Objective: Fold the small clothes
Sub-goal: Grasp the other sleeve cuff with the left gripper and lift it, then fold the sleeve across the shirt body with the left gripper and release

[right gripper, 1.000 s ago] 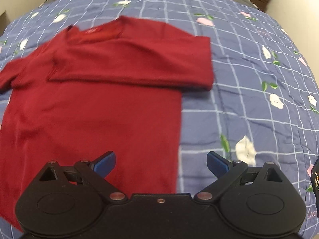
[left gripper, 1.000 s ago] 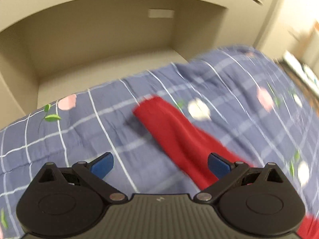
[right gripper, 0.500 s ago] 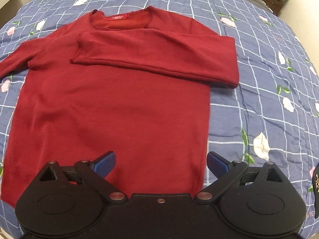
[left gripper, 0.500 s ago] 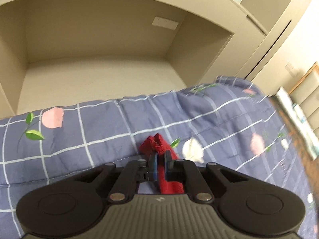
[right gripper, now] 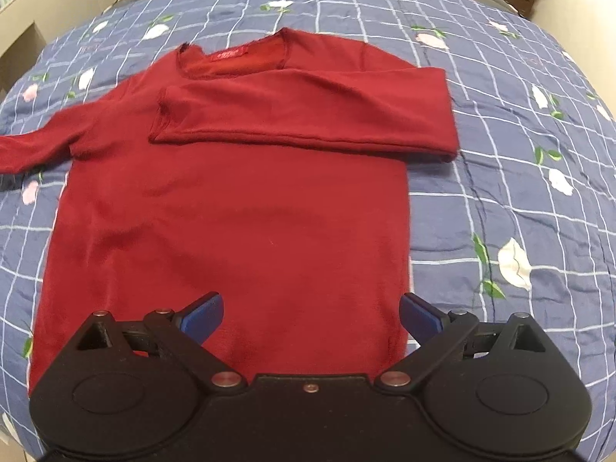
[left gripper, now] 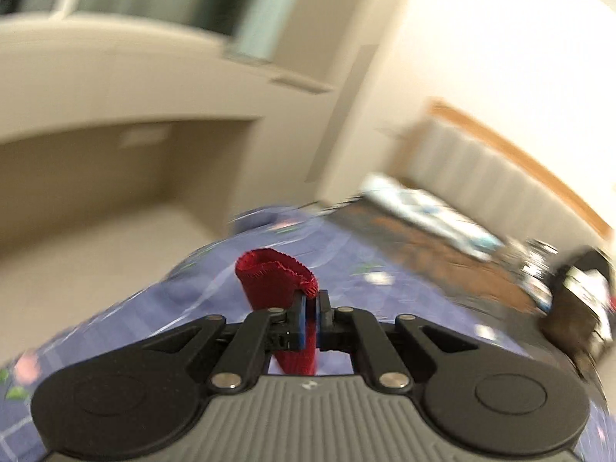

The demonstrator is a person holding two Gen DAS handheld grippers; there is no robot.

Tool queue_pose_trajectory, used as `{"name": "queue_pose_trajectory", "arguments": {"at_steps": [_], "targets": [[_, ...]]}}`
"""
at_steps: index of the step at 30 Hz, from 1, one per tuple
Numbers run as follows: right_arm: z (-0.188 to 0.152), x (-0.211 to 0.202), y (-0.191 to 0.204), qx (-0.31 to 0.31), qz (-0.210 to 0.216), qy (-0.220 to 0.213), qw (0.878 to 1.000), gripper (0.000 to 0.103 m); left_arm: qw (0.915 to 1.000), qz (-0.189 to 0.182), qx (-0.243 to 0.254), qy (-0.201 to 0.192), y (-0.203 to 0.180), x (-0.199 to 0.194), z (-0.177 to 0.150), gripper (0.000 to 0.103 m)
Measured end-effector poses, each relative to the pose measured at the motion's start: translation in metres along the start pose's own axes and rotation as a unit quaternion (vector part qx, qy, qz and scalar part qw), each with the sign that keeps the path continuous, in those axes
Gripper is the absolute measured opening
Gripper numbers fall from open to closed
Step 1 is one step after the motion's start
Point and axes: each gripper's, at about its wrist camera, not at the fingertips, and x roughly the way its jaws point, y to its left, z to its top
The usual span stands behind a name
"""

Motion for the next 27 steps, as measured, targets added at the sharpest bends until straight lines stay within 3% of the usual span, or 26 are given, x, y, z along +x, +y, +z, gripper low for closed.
{"name": "queue_pose_trajectory", "arguments": {"at_steps": [6, 11, 14, 18, 22, 27], "targets": [[-0.001, -0.011, -0.024, 0.032, 0.008, -0.024, 0.999, 0.098, 0.9949, -0.088, 0.049, -0.009, -0.122, -0.023, -0.003, 0.003], [-0.002, -0.021, -0.052, 0.054, 0.007, -0.043, 0.998, 0.098, 0.9822, -0.165, 0.089, 0.0, -0.229, -0.032, -0.039, 0.003], [-0.006, -0.026, -0.072, 0.064, 0.001, -0.048, 0.997, 0.098, 0.9711, -0.203, 0.123, 0.023, -0.289, -0.034, -0.081, 0.003], [-0.017, -0.028, -0.101, 0.084, -0.012, -0.044, 0.995, 0.098, 0.9551, -0.219, 0.195, 0.043, -0.354, -0.031, -0.162, 0.003], [-0.032, -0.027, -0.128, 0.105, -0.027, -0.036, 0.993, 0.098, 0.9343, -0.227, 0.258, 0.097, -0.388, -0.025, -0.235, 0.003], [-0.051, -0.023, -0.15, 0.122, -0.041, -0.023, 0.991, 0.098, 0.919, -0.228, 0.285, 0.148, -0.395, -0.032, -0.292, 0.003]]}}
